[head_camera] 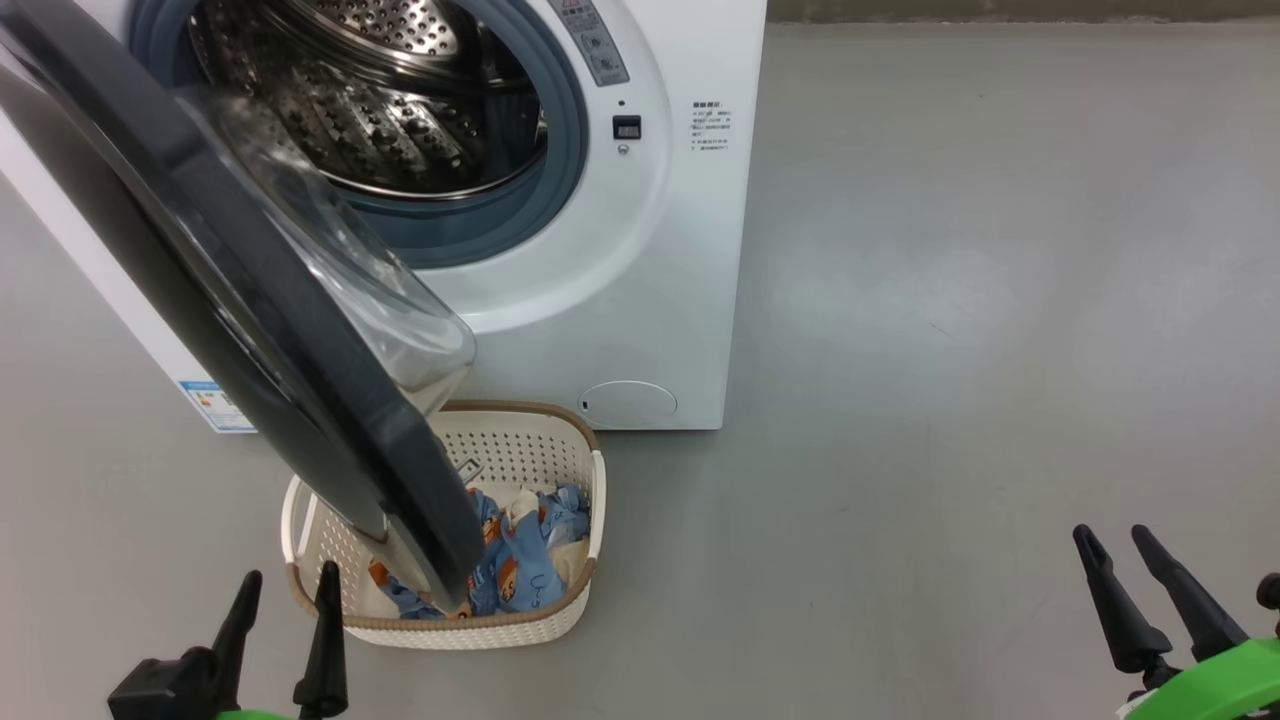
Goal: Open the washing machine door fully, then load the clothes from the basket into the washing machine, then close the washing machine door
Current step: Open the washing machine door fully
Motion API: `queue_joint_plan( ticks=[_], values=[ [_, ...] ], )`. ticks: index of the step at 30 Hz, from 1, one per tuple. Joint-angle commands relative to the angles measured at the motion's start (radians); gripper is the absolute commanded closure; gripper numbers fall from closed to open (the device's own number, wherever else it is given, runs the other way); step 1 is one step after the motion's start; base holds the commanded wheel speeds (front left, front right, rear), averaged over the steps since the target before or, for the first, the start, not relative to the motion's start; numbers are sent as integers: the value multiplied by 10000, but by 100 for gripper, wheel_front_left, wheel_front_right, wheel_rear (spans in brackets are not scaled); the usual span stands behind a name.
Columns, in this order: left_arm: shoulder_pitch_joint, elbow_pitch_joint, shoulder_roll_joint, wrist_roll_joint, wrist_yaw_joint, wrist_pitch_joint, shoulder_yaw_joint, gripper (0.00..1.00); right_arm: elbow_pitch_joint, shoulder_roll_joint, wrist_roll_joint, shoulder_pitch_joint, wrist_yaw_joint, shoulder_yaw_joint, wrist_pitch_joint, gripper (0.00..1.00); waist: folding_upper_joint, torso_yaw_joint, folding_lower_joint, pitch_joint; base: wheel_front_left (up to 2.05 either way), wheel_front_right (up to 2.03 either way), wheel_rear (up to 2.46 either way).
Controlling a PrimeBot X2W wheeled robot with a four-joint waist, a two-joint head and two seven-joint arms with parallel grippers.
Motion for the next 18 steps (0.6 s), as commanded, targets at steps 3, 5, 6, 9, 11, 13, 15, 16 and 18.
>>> queue_joint_plan(
  ticks=[3, 5, 6, 9, 11, 13, 15, 16, 18],
  values=[
    [-135, -329, 181, 134, -16, -65, 358, 0, -670, 128, -1009, 504, 17, -721, -130, 0, 0, 40, 0, -37, 0, 0, 0],
    [-125, -351, 189, 146, -16, -65, 369, 0, -850, 299, -1476, 758, 17, -1013, -130, 0, 0, 58, 0, -53, 0, 0, 0],
    [-121, -360, 191, 148, -16, -65, 377, 0, -923, 383, -1674, 869, 17, -1100, -130, 0, 0, 62, 0, -57, 0, 0, 0],
    [-103, -382, 198, 174, -16, -65, 392, 0, -1027, 556, -2073, 1136, 17, -1140, -131, 0, 0, 59, 0, -61, 0, 0, 0],
    [-102, -380, 200, 202, -16, -65, 379, 0, -943, 620, -2198, 1270, 17, -1062, -131, 0, 0, 63, 0, -58, 0, 0, 0],
    [-108, -367, 199, 211, -16, -65, 362, 0, -879, 616, -2366, 1336, 17, -920, -131, 0, 0, 68, 0, -53, 0, 0, 0],
    [-120, -353, 198, 208, -16, -65, 361, 0, -831, 671, -2432, 1356, 17, -893, -131, 0, 0, 69, 0, -54, 0, 0, 0],
    [-123, -347, 198, 206, -16, -65, 361, 0, -818, 690, -2464, 1357, 17, -893, -131, 0, 0, 68, 0, -56, 0, 0, 0],
    [-121, -337, 197, 204, -16, -65, 363, 0, -790, 720, -2506, 1359, 17, -880, -131, 0, 0, 62, 0, -71, 0, 0, 0]
  ],
)
